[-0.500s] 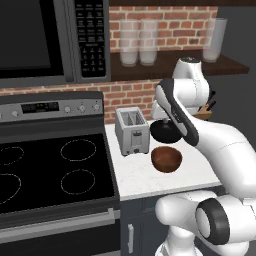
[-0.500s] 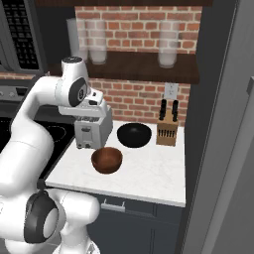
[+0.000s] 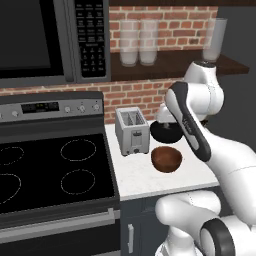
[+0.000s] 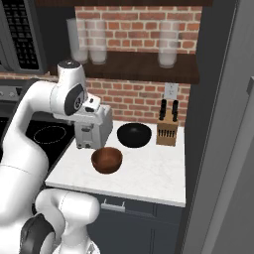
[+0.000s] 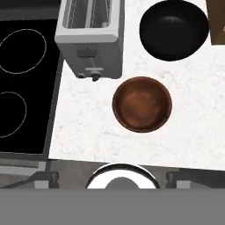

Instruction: Pick up the bowls on the counter and stack them on top of one another in the open cabinet. Place the smaller bowl on top of the larger bowl.

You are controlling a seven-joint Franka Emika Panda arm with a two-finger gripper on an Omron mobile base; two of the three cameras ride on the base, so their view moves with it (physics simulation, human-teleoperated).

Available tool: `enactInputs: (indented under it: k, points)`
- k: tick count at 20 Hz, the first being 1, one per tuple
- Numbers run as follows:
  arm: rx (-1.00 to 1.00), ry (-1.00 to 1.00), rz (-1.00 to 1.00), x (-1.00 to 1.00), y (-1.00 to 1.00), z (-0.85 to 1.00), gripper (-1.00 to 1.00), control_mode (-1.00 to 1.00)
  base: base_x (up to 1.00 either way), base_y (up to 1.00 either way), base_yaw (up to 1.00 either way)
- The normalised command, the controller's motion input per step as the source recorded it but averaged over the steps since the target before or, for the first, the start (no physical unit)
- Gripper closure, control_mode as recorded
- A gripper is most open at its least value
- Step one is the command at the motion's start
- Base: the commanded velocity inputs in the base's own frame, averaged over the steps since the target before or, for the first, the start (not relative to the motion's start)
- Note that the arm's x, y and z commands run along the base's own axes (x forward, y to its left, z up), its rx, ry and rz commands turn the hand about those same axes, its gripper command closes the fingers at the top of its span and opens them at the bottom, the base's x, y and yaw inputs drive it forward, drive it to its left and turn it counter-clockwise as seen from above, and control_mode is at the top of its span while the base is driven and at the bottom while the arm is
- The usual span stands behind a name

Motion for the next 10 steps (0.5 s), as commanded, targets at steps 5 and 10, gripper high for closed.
enactInputs:
  k: [5,10]
  points:
    - [0.06,0.02,-0.21,-0.39,-0.17,-0.16,-1.00,-1.00,0.00,0.00,0.00]
    - [0.00,0.09,-0.25,-0.02,-0.27,-0.32,-1.00,-1.00,0.00,0.00,0.00]
